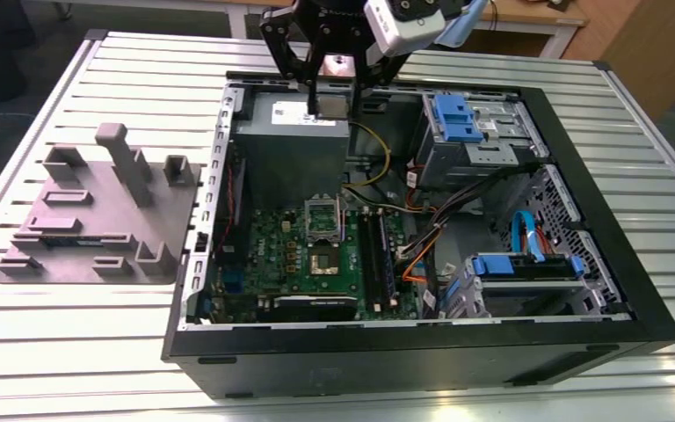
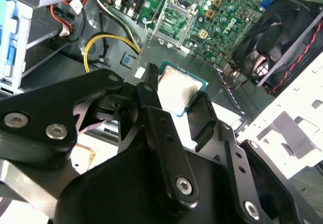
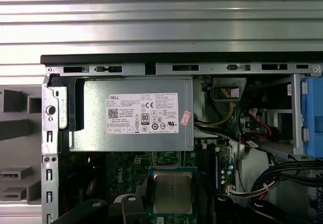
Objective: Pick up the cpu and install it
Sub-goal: 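Place the cpu into insertion slot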
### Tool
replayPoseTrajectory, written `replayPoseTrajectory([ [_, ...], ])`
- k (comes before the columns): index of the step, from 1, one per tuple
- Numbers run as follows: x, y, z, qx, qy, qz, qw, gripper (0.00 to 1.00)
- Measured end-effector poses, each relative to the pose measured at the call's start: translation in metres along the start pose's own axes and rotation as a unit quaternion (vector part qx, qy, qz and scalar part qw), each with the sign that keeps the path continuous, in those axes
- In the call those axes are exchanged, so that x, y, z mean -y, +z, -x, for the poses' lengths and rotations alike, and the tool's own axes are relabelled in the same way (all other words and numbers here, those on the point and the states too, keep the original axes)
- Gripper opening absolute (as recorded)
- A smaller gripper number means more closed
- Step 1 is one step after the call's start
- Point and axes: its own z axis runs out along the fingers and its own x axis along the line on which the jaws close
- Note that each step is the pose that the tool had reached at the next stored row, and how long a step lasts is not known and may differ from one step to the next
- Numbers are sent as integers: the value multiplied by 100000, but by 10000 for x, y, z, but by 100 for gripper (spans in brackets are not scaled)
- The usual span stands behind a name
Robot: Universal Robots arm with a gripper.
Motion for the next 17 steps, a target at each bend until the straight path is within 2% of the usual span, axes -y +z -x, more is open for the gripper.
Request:
replayPoseTrajectory([
  [14,0,0,9,1,-1,0,100000,47],
  [17,-2,0,31,-3,-8,-5,100000,47],
])
